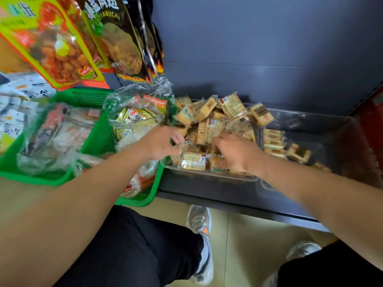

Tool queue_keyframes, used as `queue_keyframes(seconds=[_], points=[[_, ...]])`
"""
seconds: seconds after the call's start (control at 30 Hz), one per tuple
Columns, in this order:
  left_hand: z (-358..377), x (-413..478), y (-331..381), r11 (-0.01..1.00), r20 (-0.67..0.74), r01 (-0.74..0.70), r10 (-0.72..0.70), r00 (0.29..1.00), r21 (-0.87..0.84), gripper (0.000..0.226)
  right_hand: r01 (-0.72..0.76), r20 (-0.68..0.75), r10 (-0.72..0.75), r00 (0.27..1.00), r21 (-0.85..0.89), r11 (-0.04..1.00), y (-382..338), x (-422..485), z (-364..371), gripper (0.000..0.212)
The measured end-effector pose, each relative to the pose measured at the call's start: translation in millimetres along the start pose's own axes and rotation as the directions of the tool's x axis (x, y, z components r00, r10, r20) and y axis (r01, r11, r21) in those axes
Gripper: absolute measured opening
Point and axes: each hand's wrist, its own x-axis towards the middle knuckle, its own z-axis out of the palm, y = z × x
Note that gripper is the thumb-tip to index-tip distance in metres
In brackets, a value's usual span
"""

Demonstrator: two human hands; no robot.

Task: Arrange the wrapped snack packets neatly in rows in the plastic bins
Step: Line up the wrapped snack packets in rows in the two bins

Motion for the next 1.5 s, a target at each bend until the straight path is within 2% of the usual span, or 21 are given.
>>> queue_keyframes(seconds=[0.1,0.2,0.33,0.43,0.5,0.57,0.63,0.7,0.77,0.87,0.93,1.07,1.17,1.3,1.5], points=[[10,6,7,0.998,0.073,-0.030,0.026,0.997,0.047,0.041,0.032,0.077,-0.030,0.997,-0.028,0.999,-4,-2,2,0.043],[19,13,14,0.988,0.130,-0.053,0.034,0.991,0.142,0.045,0.088,0.086,-0.081,0.993,-0.072,0.994,-5,-7,5,0.026],[23,16,18,0.979,0.186,-0.023,-0.015,0.982,0.202,0.055,0.006,0.019,-0.008,1.000,0.080,0.997,5,-16,-11,0.017],[20,13,21,0.968,0.220,-0.062,0.007,0.975,0.244,0.039,-0.074,-0.034,0.082,0.996,0.199,0.977,21,-21,-23,0.016],[15,9,21,0.967,0.168,-0.083,0.043,0.985,0.239,0.031,-0.108,-0.063,0.126,0.990,0.234,0.966,28,-25,-28,0.016],[8,4,17,0.982,0.048,-0.068,0.060,0.997,0.177,0.032,-0.122,-0.088,0.148,0.985,0.250,0.961,31,-26,-29,0.017],[5,1,11,0.981,-0.068,-0.057,0.070,0.995,0.185,0.035,-0.133,-0.108,0.168,0.980,0.278,0.951,31,-25,-29,0.018],[9,1,6,0.950,-0.081,-0.048,0.076,0.994,0.308,0.039,-0.145,-0.115,0.185,0.976,0.290,0.946,30,-23,-28,0.020],[19,3,4,0.918,-0.014,-0.044,0.054,0.998,0.395,0.046,-0.148,-0.121,0.184,0.975,0.257,0.955,28,-21,-26,0.026],[30,3,0,0.937,0.106,-0.032,-0.005,0.994,0.348,0.051,-0.150,-0.113,0.179,0.977,0.223,0.963,28,-18,-27,0.026],[29,2,-1,0.966,0.138,-0.022,-0.014,0.990,0.258,0.043,-0.155,-0.104,0.181,0.978,0.223,0.962,30,-16,-29,0.026],[23,1,-5,0.992,0.124,-0.020,0.004,0.992,0.128,0.020,-0.155,-0.093,0.181,0.979,0.236,0.959,32,-15,-29,0.030],[23,3,-11,0.996,0.101,0.017,-0.026,0.995,0.084,0.030,-0.162,-0.088,0.190,0.978,0.255,0.953,33,-15,-28,0.034],[25,4,-9,0.993,0.142,0.042,-0.058,0.988,0.112,0.039,-0.170,-0.084,0.199,0.976,0.265,0.949,34,-15,-27,0.033],[30,5,-4,0.988,0.222,0.032,-0.065,0.973,0.148,0.040,-0.172,-0.085,0.202,0.976,0.274,0.946,35,-16,-27,0.034]])
